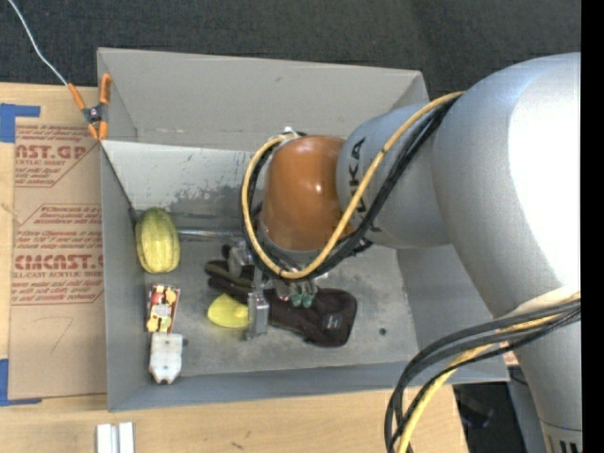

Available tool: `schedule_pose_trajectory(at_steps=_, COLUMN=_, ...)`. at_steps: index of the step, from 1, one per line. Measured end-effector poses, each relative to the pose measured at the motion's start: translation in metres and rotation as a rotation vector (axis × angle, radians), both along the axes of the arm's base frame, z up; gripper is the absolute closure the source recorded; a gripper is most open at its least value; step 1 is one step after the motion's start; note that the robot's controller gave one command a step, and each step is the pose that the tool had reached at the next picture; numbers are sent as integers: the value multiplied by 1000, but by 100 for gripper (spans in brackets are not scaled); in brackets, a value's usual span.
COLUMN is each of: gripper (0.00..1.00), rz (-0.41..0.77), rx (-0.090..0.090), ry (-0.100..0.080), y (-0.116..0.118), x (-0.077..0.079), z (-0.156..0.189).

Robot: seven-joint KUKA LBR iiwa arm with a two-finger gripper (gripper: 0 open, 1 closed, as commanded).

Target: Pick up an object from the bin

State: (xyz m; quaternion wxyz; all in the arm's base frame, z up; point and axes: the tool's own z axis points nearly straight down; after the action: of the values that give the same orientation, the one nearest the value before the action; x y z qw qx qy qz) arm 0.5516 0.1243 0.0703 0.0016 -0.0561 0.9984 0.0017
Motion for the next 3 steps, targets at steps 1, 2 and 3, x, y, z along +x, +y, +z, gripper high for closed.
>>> schedule_pose_trajectory(at_steps=1, gripper=0, rz=-425, rx=2, ry=3, y=-33, x=-9, z=0)
schedule_pose_trajectory(at_steps=2, gripper=0, rz=-26, rx=0, ry=-2, y=-6, x=-1, z=0)
schedule_pose_trajectory(at_steps=3, gripper=100, rz=-423, rx=8, ry=-7, y=-30, x=-6, z=3)
